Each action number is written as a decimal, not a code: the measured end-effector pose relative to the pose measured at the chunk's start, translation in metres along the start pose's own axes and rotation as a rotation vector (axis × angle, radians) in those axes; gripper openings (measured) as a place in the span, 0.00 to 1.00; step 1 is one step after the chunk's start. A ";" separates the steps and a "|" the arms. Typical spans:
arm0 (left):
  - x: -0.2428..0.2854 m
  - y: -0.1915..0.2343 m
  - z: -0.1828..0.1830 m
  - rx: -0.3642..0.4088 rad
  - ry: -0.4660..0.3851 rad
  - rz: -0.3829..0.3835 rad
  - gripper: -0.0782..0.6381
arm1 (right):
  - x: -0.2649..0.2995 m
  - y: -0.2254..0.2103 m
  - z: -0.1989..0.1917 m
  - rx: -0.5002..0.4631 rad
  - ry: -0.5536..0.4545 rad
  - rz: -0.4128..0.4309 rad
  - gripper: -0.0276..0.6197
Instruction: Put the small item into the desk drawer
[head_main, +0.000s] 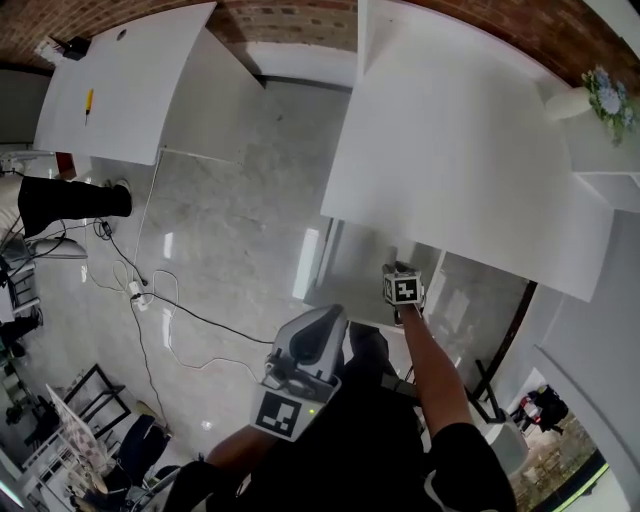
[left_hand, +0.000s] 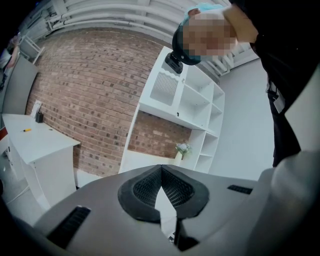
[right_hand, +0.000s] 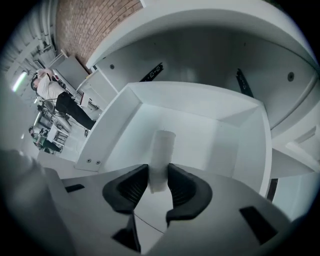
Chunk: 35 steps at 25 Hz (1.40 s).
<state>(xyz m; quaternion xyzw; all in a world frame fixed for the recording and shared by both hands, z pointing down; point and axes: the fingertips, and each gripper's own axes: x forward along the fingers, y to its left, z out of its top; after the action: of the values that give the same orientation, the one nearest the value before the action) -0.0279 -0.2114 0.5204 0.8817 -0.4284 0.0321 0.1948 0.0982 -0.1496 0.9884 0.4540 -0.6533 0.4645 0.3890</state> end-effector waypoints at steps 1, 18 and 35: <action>0.001 0.001 -0.002 -0.004 0.003 -0.001 0.14 | 0.003 -0.001 -0.001 0.010 0.006 0.001 0.26; 0.006 0.009 -0.016 -0.006 0.053 0.007 0.14 | 0.034 -0.017 -0.019 0.065 0.108 -0.003 0.27; -0.004 0.002 -0.013 0.002 0.039 -0.009 0.14 | 0.020 -0.009 -0.015 0.082 0.100 -0.012 0.33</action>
<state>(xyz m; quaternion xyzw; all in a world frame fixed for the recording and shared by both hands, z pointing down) -0.0305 -0.2044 0.5324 0.8830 -0.4206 0.0486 0.2025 0.1026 -0.1413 1.0135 0.4497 -0.6107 0.5108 0.4048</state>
